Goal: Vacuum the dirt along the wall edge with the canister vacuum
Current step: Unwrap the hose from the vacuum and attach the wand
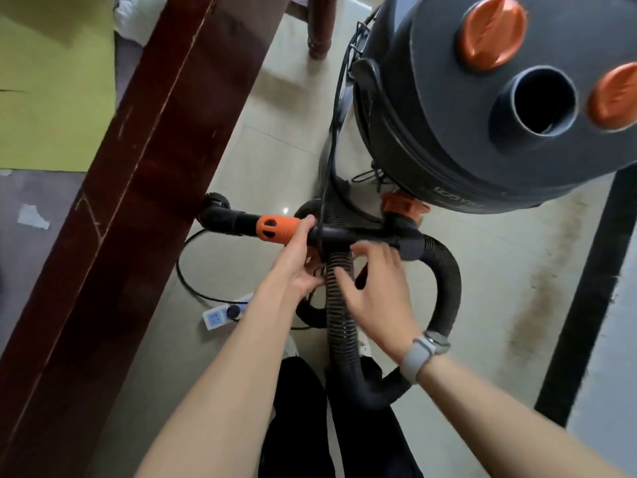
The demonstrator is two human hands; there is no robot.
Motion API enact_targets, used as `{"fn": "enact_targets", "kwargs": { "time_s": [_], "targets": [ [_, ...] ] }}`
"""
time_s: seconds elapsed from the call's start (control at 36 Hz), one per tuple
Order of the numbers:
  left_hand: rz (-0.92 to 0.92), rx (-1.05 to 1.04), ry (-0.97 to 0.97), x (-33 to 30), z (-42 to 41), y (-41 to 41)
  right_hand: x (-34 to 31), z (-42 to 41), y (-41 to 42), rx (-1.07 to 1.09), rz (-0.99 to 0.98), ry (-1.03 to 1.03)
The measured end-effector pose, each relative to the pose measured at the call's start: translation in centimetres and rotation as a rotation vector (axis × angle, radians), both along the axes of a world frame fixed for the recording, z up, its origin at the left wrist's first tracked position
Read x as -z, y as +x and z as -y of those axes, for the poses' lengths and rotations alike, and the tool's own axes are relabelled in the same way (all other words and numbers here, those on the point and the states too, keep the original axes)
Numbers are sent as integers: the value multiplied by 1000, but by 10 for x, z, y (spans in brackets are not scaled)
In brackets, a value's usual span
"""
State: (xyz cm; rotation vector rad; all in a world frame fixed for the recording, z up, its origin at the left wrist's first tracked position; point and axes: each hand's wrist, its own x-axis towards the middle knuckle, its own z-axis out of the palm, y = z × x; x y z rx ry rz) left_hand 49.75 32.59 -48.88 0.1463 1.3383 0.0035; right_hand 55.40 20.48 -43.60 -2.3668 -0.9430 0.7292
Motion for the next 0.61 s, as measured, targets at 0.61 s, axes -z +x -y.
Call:
{"fn": "enact_targets", "kwargs": {
  "time_s": [0.61],
  "targets": [
    [-67,-724,41,-59,39,-33,-58,69,17,-295,126,-467]
  ]
}}
